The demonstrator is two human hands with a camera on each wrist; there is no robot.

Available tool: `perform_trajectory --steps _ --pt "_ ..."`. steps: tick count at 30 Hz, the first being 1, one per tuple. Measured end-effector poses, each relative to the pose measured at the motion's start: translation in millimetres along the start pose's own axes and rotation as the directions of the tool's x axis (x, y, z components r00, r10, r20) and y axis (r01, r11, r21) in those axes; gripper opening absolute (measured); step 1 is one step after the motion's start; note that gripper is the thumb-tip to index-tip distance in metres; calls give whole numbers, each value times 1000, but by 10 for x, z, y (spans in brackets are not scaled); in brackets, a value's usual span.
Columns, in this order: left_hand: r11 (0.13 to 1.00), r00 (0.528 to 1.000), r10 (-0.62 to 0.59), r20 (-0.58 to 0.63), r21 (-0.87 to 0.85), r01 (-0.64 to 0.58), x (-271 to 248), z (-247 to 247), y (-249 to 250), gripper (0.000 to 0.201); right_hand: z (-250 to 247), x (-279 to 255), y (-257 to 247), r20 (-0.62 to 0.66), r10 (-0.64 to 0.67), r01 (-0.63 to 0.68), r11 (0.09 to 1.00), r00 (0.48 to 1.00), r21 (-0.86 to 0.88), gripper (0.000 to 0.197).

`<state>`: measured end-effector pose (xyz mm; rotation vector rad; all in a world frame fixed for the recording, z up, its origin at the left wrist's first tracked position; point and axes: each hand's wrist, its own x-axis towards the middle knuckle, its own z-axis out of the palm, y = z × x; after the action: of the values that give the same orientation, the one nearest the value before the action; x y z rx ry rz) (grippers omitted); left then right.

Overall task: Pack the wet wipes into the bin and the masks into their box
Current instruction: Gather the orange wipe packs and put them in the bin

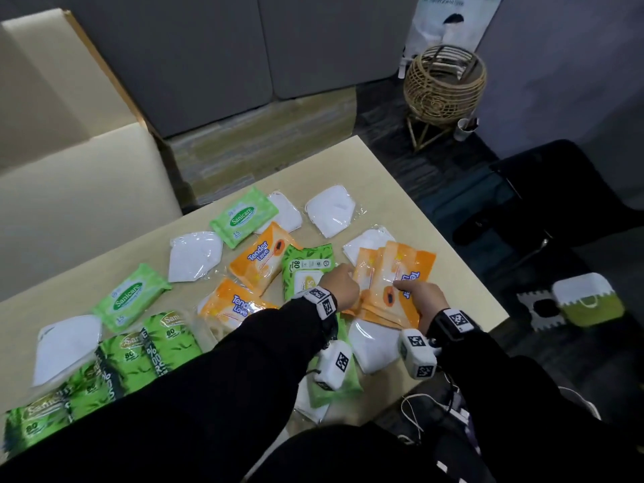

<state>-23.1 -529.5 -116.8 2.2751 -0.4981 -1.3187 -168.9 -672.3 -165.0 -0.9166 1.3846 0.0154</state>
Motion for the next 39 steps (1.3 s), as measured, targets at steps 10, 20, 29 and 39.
perform_trajectory --steps 10,20,29,39 --pt "870 995 48 -83 -486 -82 -162 -163 -184 20 -111 -830 -327 209 -160 137 983 965 120 26" --pt "764 883 9 -469 -567 -309 -670 -812 -173 26 219 -869 -433 98 -366 378 914 925 -146 6" --pt "723 935 -40 -352 -657 -216 -769 -526 -306 43 842 -1039 -462 396 -242 218 970 886 105 29" --pt "733 970 -25 -242 -664 -147 -794 -450 -414 44 1247 -1118 -277 448 -339 448 879 827 -161 15"
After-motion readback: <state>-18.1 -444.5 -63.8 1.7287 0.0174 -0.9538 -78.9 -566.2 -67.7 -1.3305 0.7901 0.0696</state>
